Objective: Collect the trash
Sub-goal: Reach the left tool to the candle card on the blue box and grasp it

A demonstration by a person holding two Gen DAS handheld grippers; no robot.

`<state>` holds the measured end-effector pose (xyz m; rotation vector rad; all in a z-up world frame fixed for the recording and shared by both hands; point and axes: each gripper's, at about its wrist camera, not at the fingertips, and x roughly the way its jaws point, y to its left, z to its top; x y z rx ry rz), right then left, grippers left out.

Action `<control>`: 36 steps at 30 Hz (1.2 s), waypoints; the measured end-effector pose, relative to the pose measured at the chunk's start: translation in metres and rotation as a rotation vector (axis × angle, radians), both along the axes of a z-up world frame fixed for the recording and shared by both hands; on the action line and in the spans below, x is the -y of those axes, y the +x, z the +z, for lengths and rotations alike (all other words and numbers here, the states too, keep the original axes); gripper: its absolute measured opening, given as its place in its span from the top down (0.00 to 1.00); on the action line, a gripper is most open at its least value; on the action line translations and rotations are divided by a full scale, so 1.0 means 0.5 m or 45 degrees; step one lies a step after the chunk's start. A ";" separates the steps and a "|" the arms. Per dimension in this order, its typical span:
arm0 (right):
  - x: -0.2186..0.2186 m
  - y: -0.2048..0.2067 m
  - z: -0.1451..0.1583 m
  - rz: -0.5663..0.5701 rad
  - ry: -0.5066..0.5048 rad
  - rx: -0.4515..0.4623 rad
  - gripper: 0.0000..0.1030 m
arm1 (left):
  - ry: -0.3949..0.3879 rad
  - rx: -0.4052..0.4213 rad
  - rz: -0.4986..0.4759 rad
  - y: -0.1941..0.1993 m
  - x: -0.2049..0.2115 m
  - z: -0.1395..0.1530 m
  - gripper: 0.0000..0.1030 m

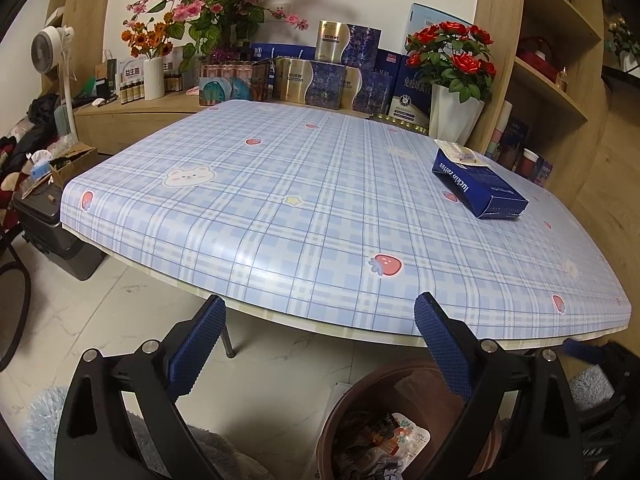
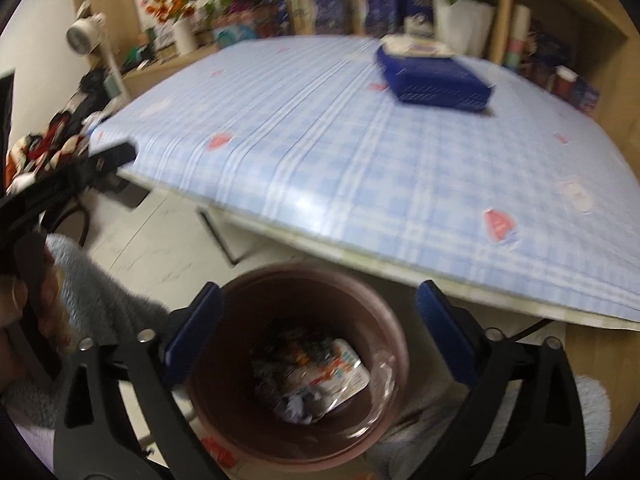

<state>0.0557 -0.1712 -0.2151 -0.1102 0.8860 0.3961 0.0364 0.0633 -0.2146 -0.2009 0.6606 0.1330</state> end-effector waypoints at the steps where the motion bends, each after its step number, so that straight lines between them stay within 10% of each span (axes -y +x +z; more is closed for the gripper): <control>1: 0.007 0.002 0.006 -0.023 -0.001 0.027 0.06 | 0.003 -0.002 -0.001 0.000 0.000 -0.001 0.10; 22: 0.204 0.139 0.064 -0.383 0.174 0.164 0.05 | 0.055 -0.029 -0.131 0.054 0.063 0.038 0.10; 36: 0.249 0.340 0.085 -0.343 0.124 0.079 0.06 | 0.078 -0.061 -0.490 0.375 0.169 0.131 0.10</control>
